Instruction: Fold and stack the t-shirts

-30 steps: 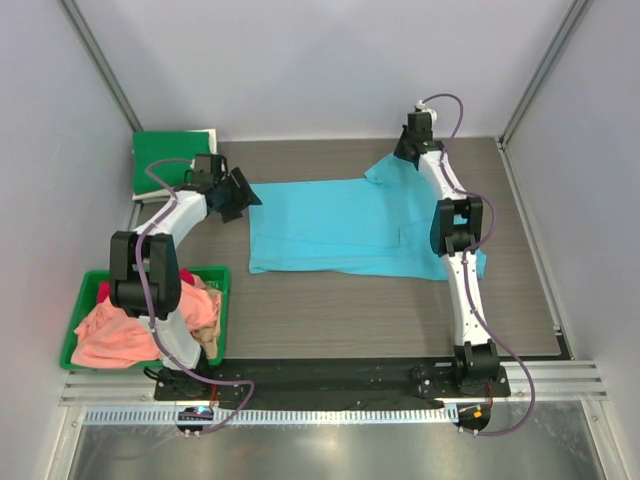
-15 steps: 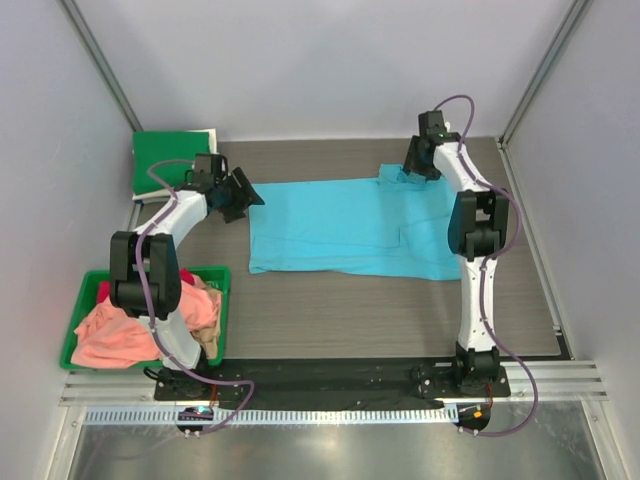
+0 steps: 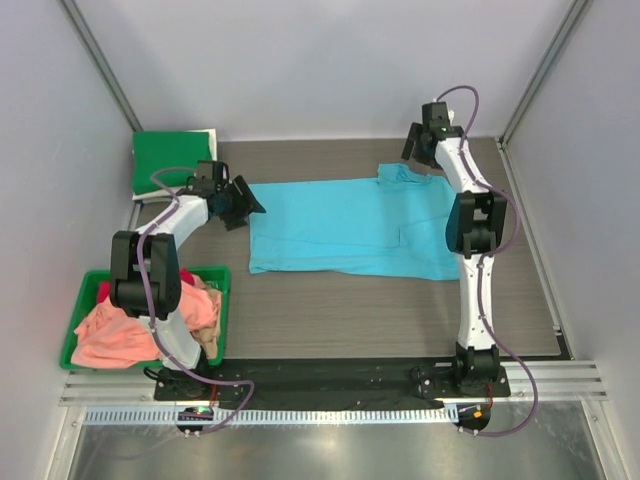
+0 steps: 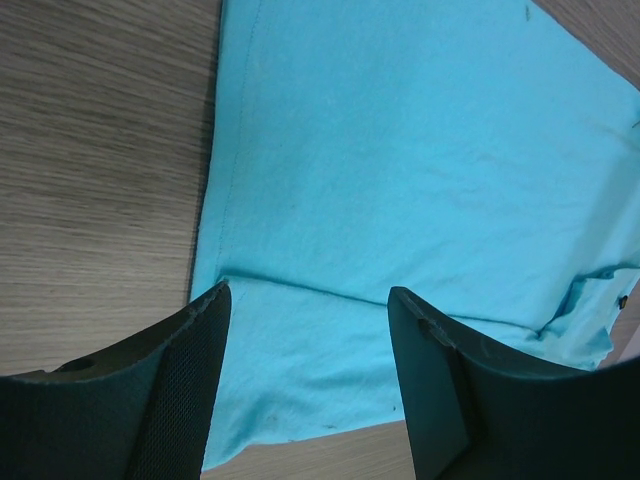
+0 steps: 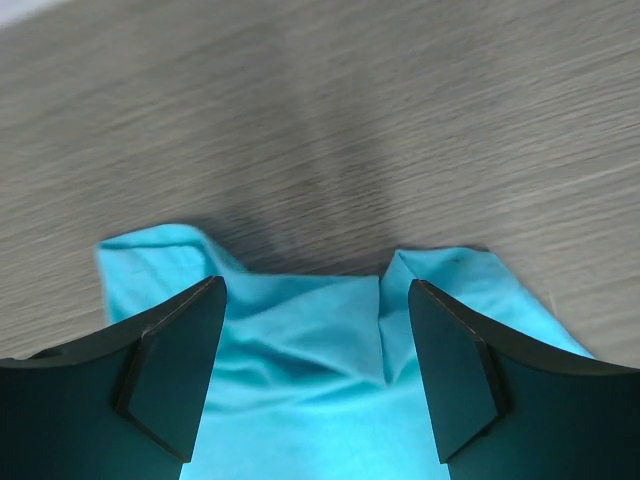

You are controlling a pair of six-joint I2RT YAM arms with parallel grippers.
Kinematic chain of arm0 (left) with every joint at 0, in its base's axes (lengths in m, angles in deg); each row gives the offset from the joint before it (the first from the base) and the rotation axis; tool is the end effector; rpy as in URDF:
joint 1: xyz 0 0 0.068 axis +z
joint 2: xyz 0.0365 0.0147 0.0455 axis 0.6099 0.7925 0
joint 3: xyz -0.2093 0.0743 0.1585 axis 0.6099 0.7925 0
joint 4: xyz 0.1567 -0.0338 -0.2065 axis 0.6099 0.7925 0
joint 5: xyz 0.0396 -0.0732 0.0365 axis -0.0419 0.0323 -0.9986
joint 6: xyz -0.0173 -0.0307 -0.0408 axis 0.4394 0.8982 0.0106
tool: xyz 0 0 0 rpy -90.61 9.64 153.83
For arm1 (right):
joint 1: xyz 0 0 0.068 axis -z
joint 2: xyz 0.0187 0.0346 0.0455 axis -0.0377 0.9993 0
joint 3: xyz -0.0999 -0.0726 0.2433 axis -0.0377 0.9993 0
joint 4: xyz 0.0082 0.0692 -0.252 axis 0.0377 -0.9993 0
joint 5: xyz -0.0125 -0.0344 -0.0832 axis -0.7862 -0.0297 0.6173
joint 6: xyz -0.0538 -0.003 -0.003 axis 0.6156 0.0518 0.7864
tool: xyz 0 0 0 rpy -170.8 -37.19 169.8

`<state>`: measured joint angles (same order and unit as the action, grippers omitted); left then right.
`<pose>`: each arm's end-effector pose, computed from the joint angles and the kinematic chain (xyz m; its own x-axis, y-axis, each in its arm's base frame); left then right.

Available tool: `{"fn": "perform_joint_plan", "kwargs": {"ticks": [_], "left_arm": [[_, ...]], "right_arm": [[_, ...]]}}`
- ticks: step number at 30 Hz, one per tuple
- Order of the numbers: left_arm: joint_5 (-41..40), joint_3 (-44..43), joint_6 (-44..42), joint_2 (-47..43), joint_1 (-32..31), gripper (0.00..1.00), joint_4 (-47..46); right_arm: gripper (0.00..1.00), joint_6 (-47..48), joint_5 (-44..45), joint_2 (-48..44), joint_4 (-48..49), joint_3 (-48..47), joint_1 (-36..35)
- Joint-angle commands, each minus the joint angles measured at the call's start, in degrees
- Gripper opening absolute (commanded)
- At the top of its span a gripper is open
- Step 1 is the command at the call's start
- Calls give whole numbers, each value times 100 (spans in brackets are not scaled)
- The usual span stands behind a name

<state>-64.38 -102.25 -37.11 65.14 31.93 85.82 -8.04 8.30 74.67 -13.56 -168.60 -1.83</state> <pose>0.3796 -0.0462 0.2092 -0.7549 -0.5554 -0.3488 -0.3178 0.7750 -0.5462 0.5506 0.0323 0.2240 -0.6884 0.2549 -0.6791 0.2714 0.9587 0.0847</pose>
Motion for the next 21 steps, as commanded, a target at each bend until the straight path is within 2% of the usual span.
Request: {"fn": "perform_joint_plan", "kwargs": {"ticks": [1, 5, 8, 11, 12, 14, 15, 17, 18, 21], "left_arm": [[112, 71, -46, -237, 3, 65, -149], [103, 89, -28, -167, 3, 65, -184], [86, 72, -2, -123, 3, 65, -228], [68, -7, 16, -35, 3, 65, -245], [-19, -60, 7, 35, 3, 65, -237], [-151, -349, -63, 114, 11, 65, -71], [-291, -463, -98, 262, 11, 65, -9], [-459, -892, -247, 465, 20, 65, 201], [-546, -1043, -274, 562, 46, 65, 273], [-609, -1588, -327, 966, 116, 65, 449]], "right_arm": [[80, -6, -70, 407, -110, -388, 47], [79, -6, -290, 470, -110, -179, 39], [75, 64, -439, 417, -75, 77, 30], [59, 82, -484, 347, 21, 366, 30], [44, 82, -492, 294, 30, 419, 30], [34, 82, -484, 259, 74, 490, 38], [24, 82, -484, 224, 109, 508, 30], [18, 91, -510, 215, 136, 447, 30], [10, 108, -519, 206, 144, 411, 30], [4, 108, -554, 180, 162, 201, 30]]}}
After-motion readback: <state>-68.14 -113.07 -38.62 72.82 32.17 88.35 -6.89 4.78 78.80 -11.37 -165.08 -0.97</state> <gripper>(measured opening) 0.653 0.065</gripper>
